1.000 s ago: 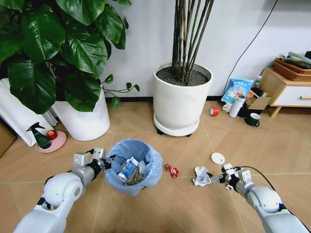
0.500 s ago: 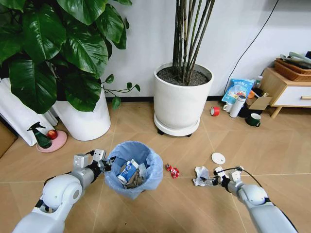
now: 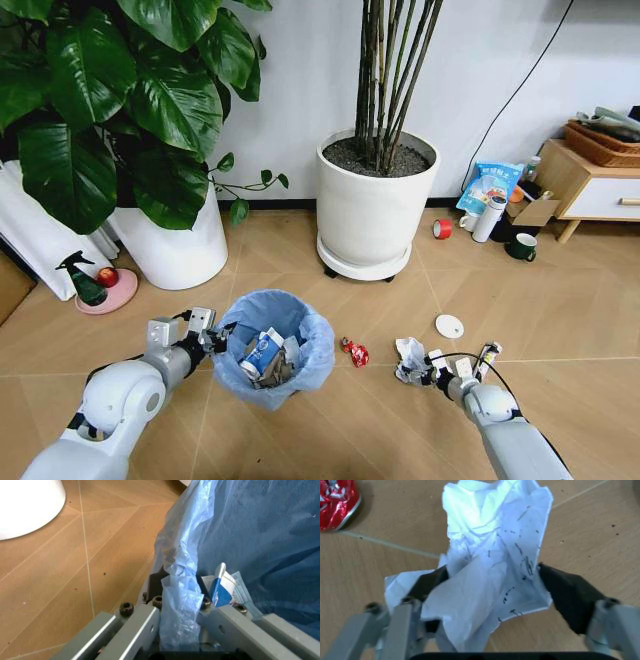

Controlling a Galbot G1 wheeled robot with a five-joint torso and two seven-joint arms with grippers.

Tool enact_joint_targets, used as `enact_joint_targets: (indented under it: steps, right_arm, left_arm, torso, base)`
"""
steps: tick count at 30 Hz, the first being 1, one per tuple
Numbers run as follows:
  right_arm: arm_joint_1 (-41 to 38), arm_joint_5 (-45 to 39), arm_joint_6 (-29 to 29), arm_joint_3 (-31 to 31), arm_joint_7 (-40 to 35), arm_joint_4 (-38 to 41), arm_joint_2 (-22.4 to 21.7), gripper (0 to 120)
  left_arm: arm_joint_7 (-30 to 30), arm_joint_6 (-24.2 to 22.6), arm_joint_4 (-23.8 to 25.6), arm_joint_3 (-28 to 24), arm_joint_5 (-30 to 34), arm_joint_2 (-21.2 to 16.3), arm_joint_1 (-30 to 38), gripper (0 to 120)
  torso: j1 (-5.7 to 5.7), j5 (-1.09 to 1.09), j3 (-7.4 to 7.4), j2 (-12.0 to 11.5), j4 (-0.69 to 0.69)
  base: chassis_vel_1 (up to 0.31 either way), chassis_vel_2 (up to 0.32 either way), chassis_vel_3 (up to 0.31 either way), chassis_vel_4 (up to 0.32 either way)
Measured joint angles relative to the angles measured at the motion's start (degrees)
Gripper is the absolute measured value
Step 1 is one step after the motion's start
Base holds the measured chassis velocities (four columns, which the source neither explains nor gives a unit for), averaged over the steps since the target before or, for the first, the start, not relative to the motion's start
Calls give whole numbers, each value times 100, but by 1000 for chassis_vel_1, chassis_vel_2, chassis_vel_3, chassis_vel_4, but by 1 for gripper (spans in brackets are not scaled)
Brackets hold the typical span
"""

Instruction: Pick up the trash bin and place the garbage on the floor into it.

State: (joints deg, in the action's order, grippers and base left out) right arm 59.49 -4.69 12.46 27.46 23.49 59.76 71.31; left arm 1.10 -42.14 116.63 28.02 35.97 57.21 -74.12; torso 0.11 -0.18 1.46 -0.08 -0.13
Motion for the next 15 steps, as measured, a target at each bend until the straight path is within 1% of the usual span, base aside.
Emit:
enact_joint_targets:
  steps: [1,2,4,5,6,7,8,10,11,14,15]
  right_arm:
    - [1,-3,-4,1,-24,2,7,59]
    - [1,-3,-4,1,-24,2,7,59]
    - [1,-22,-8,0,-79,20,32,47]
    - [2,-28,-8,0,-96,26,40,44]
    - [2,-28,-8,0,-96,26,40,44]
    - [3,-34,-9,0,-116,40,52,41]
    - [9,-40,-9,0,-134,59,59,35]
    - [25,-59,-8,4,-171,106,69,26]
    - [25,-59,-8,4,-171,106,69,26]
    - [54,-94,-6,51,-223,216,81,11]
    - [67,-106,-6,88,-242,278,87,9]
  left_arm:
    - [0,0,1,3,2,-8,2,0]
    - [0,0,1,3,2,-8,2,0]
    - [2,0,5,6,11,-21,2,0]
    - [3,0,6,7,12,-23,2,0]
    - [3,0,6,7,12,-23,2,0]
    - [5,0,6,8,12,-25,2,0]
    - [6,0,6,11,16,-27,0,0]
    - [8,0,10,19,32,-37,-4,0]
    - [8,0,10,19,32,-37,-4,0]
    - [13,0,13,27,70,-64,1,0]
    - [15,0,13,29,80,-74,9,0]
  torso:
    - [0,0,0,0,0]
    - [0,0,0,0,0]
    - [0,0,0,0,0]
    - [0,1,0,0,0]
    - [0,1,0,0,0]
    - [0,1,0,0,0]
    - [0,1,0,0,0]
    - [0,1,0,0,1]
    - [0,1,0,0,1]
    - [0,2,0,0,0]
    - [0,2,0,0,1]
  base:
    - [0,0,0,0]
    - [0,0,0,0]
    - [0,0,0,0]
    - [0,0,0,0]
    - [0,0,0,0]
    - [0,0,0,0]
    - [0,0,0,0]
    - [0,0,0,0]
    - [0,0,0,0]
    - [0,0,0,0]
    - [0,0,0,0]
